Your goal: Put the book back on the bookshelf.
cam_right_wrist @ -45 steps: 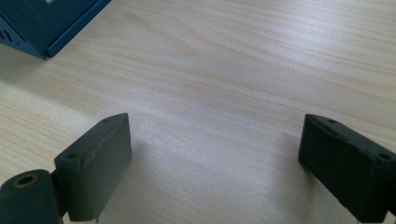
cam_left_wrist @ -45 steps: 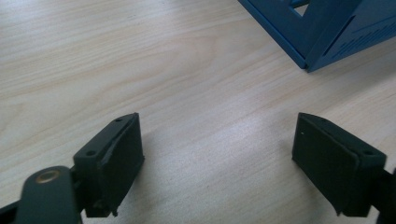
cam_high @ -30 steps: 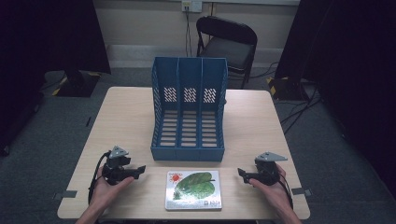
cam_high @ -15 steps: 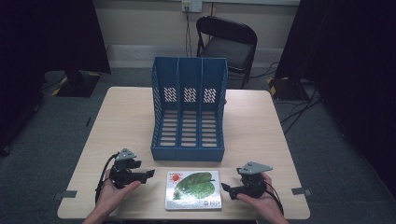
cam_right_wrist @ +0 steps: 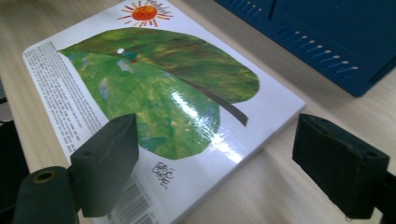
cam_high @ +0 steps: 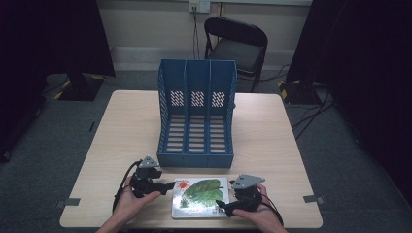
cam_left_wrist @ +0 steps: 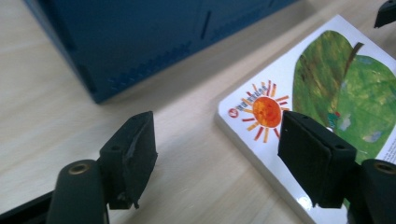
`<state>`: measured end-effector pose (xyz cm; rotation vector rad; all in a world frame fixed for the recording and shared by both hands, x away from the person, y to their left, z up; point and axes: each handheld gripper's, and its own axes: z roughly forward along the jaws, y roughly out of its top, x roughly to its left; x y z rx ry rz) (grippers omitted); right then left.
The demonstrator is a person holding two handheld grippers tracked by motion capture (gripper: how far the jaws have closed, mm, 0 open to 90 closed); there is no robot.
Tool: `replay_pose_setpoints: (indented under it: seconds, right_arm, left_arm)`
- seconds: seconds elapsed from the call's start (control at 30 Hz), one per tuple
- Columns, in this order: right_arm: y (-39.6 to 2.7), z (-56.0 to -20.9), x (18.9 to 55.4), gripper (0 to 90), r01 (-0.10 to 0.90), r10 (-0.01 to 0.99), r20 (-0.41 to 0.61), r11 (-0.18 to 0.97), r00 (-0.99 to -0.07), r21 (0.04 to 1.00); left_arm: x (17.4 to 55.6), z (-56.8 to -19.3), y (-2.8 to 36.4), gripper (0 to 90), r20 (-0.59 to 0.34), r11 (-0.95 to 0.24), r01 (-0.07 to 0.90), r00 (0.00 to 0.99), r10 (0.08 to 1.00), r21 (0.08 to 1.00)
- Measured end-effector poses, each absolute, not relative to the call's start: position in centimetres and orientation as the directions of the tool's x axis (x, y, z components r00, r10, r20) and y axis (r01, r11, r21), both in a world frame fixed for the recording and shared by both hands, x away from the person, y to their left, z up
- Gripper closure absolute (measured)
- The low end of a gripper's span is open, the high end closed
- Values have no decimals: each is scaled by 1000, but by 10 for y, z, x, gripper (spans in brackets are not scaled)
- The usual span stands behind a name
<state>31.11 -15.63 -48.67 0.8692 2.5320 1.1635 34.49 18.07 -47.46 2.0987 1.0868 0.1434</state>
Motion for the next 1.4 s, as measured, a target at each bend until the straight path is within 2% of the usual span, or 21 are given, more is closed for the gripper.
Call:
replay_pose_setpoints:
  seconds: [0.27,0.53,0.73,0.8,0.83,1.0,1.4]
  right_arm:
    - [-154,-494,306,127,434,568,81,521,-819,735]
    - [-153,-496,306,113,434,560,90,520,-823,735]
    - [-154,-496,305,84,431,538,99,535,-837,727]
    - [-155,-495,303,81,414,519,93,549,-850,726]
    - [-154,-495,300,77,402,514,81,553,-854,729]
    - [-154,-495,299,73,396,514,72,555,-855,732]
    - [-153,-495,299,72,388,504,72,557,-861,734]
  left_arm:
    - [343,-479,170,253,-238,-373,636,667,706,675]
    - [340,-489,162,246,-259,-406,649,683,683,643]
    - [335,-493,155,233,-283,-398,629,709,646,668]
    - [333,-493,153,202,-260,-413,613,719,644,673]
    - [333,-493,152,167,-269,-406,618,716,644,673]
    - [335,-494,155,167,-333,-352,657,685,649,666]
    - [339,-496,149,168,-331,-293,668,642,692,684]
